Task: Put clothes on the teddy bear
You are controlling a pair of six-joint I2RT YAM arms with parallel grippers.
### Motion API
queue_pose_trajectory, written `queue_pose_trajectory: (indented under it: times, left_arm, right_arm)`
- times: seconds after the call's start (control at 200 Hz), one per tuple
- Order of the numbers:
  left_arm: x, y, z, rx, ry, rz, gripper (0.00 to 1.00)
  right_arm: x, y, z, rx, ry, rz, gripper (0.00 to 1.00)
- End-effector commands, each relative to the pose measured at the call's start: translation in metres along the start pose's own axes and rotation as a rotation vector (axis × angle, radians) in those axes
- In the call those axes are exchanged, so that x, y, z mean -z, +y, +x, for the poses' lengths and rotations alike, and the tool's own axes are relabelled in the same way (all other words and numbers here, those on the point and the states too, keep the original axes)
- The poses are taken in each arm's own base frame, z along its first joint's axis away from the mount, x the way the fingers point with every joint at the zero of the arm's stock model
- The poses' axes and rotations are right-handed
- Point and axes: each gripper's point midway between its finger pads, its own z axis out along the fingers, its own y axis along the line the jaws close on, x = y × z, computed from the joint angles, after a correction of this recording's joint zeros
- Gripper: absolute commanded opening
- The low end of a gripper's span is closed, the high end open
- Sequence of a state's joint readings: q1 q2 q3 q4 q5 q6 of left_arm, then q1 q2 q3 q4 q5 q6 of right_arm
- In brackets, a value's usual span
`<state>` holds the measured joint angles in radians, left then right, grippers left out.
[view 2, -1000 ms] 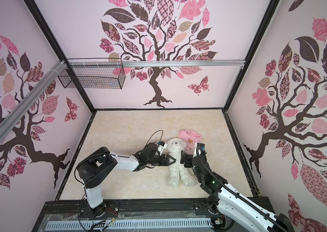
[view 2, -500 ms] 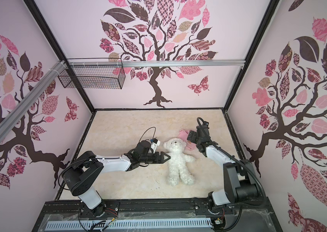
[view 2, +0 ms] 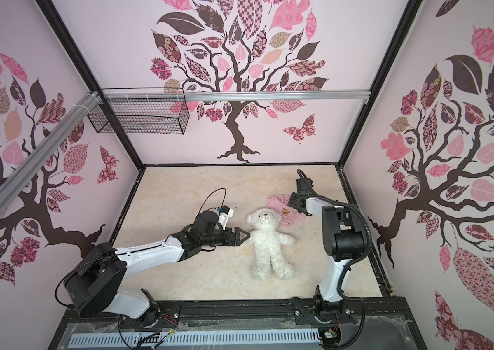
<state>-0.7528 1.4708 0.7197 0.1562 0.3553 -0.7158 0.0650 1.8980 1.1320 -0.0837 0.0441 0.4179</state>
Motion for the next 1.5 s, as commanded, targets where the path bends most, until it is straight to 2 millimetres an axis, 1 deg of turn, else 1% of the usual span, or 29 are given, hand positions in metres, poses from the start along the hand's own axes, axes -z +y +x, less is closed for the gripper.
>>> queue_pose_trajectory:
  times: [0.0, 0.13, 0.18, 0.255, 0.325, 0.435, 0.44, 0.445, 0.46, 0.465, 0.48, 0.535, 0.615, 0.68, 0.7, 0.705, 0.735, 0.745, 0.75, 0.76, 0.81, 0.9, 0.97, 1.065, 1.15, 1.23, 1.325, 1.415, 1.495]
  left_arm:
    - [0.011, 0.011, 0.006, -0.004, 0.003, -0.044, 0.85]
    - [0.028, 0.012, -0.001, -0.006, -0.032, -0.070, 0.85]
    - [0.036, 0.014, -0.007, -0.006, -0.056, -0.088, 0.86]
    - [0.050, 0.018, -0.014, -0.010, -0.088, -0.117, 0.86]
    - [0.063, 0.025, -0.020, -0.012, -0.113, -0.154, 0.88]
    - [0.083, 0.040, -0.030, -0.008, -0.144, -0.228, 0.89]
    - [0.084, 0.041, -0.030, -0.007, -0.145, -0.232, 0.89]
    - [0.085, 0.042, -0.030, -0.006, -0.147, -0.234, 0.89]
    - [0.088, 0.044, -0.032, -0.004, -0.152, -0.243, 0.89]
    - [0.089, 0.045, -0.032, -0.003, -0.153, -0.247, 0.89]
    - [0.092, 0.047, -0.033, 0.001, -0.158, -0.256, 0.89]
    - [0.101, 0.056, -0.036, 0.018, -0.170, -0.294, 0.89]
    - [0.115, 0.066, -0.039, 0.048, -0.193, -0.341, 0.89]
    - [0.126, 0.073, -0.041, 0.067, -0.221, -0.380, 0.89]
    - [0.130, 0.075, -0.041, 0.071, -0.230, -0.394, 0.89]
    - [0.131, 0.075, -0.040, 0.071, -0.232, -0.397, 0.89]
    - [0.135, 0.077, -0.040, 0.074, -0.242, -0.415, 0.89]
    - [0.137, 0.078, -0.040, 0.074, -0.246, -0.422, 0.89]
    - [0.137, 0.079, -0.039, 0.075, -0.246, -0.425, 0.89]
    - [0.139, 0.079, -0.040, 0.075, -0.252, -0.428, 0.89]
    - [0.147, 0.081, -0.038, 0.076, -0.271, -0.450, 0.89]
    - [0.160, 0.086, -0.033, 0.077, -0.298, -0.492, 0.89]
    - [0.173, 0.088, -0.028, 0.076, -0.314, -0.524, 0.89]
    - [0.190, 0.086, -0.025, 0.071, -0.346, -0.541, 0.89]
    - [0.200, 0.081, -0.020, 0.070, -0.366, -0.530, 0.89]
    - [0.205, 0.076, -0.016, 0.067, -0.375, -0.504, 0.88]
    - [0.201, 0.072, -0.009, 0.068, -0.357, -0.459, 0.85]
    - [0.189, 0.067, -0.006, 0.054, -0.328, -0.410, 0.81]
    - [0.172, 0.059, -0.002, 0.016, -0.299, -0.363, 0.78]
  right_arm:
    - [-0.013, -0.004, 0.012, -0.019, 0.088, 0.001, 0.44]
    - [-0.012, 0.006, 0.001, 0.011, 0.063, -0.039, 0.22]
    - [-0.009, 0.015, -0.006, 0.036, 0.050, -0.078, 0.13]
    - [-0.002, 0.035, -0.017, 0.066, 0.031, -0.173, 0.00]
    - [0.006, 0.062, -0.022, 0.087, 0.027, -0.289, 0.00]
    - [0.021, 0.120, -0.021, 0.175, 0.036, -0.460, 0.00]
    - [0.021, 0.120, -0.021, 0.175, 0.036, -0.460, 0.00]
    - [0.023, 0.125, -0.019, 0.187, 0.037, -0.472, 0.00]
    - [0.024, 0.130, -0.019, 0.196, 0.037, -0.482, 0.00]
    - [0.026, 0.136, -0.018, 0.208, 0.037, -0.495, 0.00]
    - [0.028, 0.145, -0.016, 0.223, 0.039, -0.512, 0.00]
    - [0.036, 0.174, -0.010, 0.269, 0.049, -0.572, 0.00]
    - [0.048, 0.215, 0.005, 0.330, 0.072, -0.648, 0.00]
    - [0.060, 0.246, 0.026, 0.400, 0.092, -0.698, 0.00]
    - [0.063, 0.252, 0.030, 0.416, 0.094, -0.702, 0.00]
    - [0.065, 0.256, 0.035, 0.429, 0.097, -0.708, 0.00]
    - [0.071, 0.267, 0.045, 0.463, 0.102, -0.715, 0.00]
    - [0.071, 0.267, 0.045, 0.464, 0.102, -0.713, 0.00]
    - [0.075, 0.273, 0.052, 0.481, 0.105, -0.722, 0.00]
    - [0.078, 0.277, 0.055, 0.492, 0.106, -0.725, 0.00]
    - [0.091, 0.290, 0.070, 0.537, 0.108, -0.738, 0.00]
    - [0.115, 0.307, 0.097, 0.588, 0.109, -0.755, 0.00]
    - [0.132, 0.312, 0.120, 0.608, 0.117, -0.748, 0.00]
    - [0.143, 0.305, 0.148, 0.585, 0.154, -0.694, 0.00]
    - [0.150, 0.302, 0.170, 0.504, 0.197, -0.724, 0.00]
    - [0.147, 0.307, 0.185, 0.434, 0.234, -0.778, 0.00]
    - [0.133, 0.323, 0.192, 0.418, 0.273, -0.814, 0.00]
    - [0.117, 0.344, 0.199, 0.450, 0.320, -0.842, 0.08]
    - [0.110, 0.362, 0.193, 0.478, 0.340, -0.871, 0.18]
